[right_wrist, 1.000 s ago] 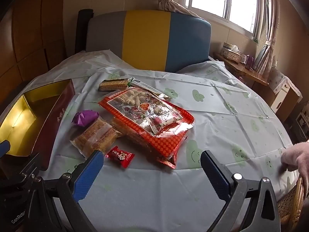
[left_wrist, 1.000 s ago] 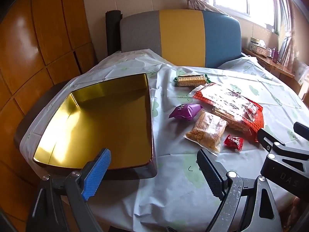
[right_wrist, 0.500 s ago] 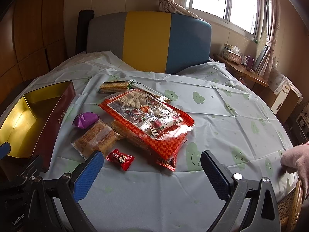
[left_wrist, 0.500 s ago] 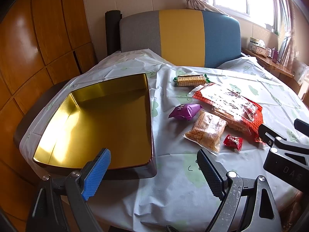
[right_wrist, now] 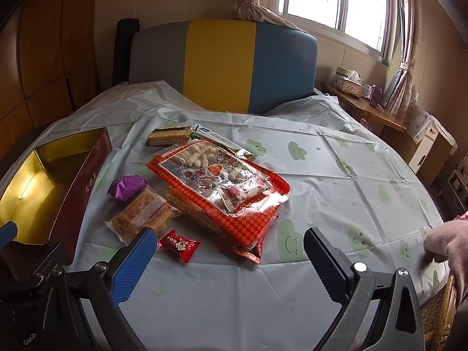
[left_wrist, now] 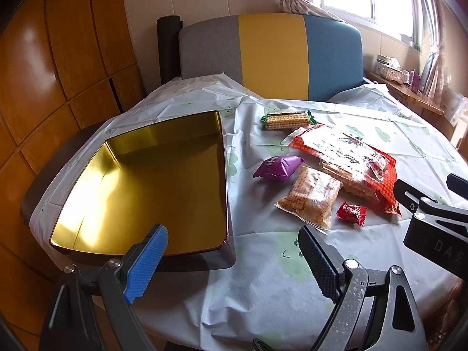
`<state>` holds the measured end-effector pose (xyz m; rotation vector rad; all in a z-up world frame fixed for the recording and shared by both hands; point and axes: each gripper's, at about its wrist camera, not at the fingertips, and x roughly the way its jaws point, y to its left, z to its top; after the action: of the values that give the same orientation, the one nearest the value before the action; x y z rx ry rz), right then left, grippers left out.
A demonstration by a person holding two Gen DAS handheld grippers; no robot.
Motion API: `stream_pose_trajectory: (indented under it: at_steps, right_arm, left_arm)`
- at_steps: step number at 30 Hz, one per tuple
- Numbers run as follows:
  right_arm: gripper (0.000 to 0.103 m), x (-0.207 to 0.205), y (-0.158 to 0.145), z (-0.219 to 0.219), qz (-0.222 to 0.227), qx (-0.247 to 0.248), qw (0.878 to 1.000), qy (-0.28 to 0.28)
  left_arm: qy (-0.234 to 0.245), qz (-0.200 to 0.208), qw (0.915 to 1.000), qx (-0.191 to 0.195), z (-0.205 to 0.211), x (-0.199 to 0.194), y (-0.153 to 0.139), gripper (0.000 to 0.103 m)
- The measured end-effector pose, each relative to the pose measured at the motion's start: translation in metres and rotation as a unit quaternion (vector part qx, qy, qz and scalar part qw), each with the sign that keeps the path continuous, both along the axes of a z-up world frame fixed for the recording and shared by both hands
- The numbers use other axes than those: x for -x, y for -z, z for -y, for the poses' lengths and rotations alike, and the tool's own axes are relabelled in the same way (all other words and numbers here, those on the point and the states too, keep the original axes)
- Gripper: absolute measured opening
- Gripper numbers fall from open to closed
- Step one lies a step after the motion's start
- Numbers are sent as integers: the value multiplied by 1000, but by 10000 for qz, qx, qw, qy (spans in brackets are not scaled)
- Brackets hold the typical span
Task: Organize snacks
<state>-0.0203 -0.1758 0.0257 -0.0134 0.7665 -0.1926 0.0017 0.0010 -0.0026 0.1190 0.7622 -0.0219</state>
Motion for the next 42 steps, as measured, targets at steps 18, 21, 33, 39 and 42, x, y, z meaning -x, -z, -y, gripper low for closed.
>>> stream_pose_trajectory:
  at_steps: [18,21,33,39,42]
  right_arm:
    - [102,-1,-5,11,74,-10,10000,51]
    - [102,-1,-5,13,76,-27,9999,69]
    - [102,-18,-21,33,83,-12,9999,-95]
    - [102,-41,-38,67,60,-17,9999,-85]
    - [102,-54,-38,87,-4,87,9999,-83]
  left_arm:
    - [111,-28,9999,-84,8,0,0,91]
    - [126,-37,9999,-93,9,0,1,91]
    - [243,-110,9996,-111,14,-4,1,91]
    - [394,-209,9989,-126,21,-7,4,91]
    - [569,-247,9980,-138,24,-9,4,91]
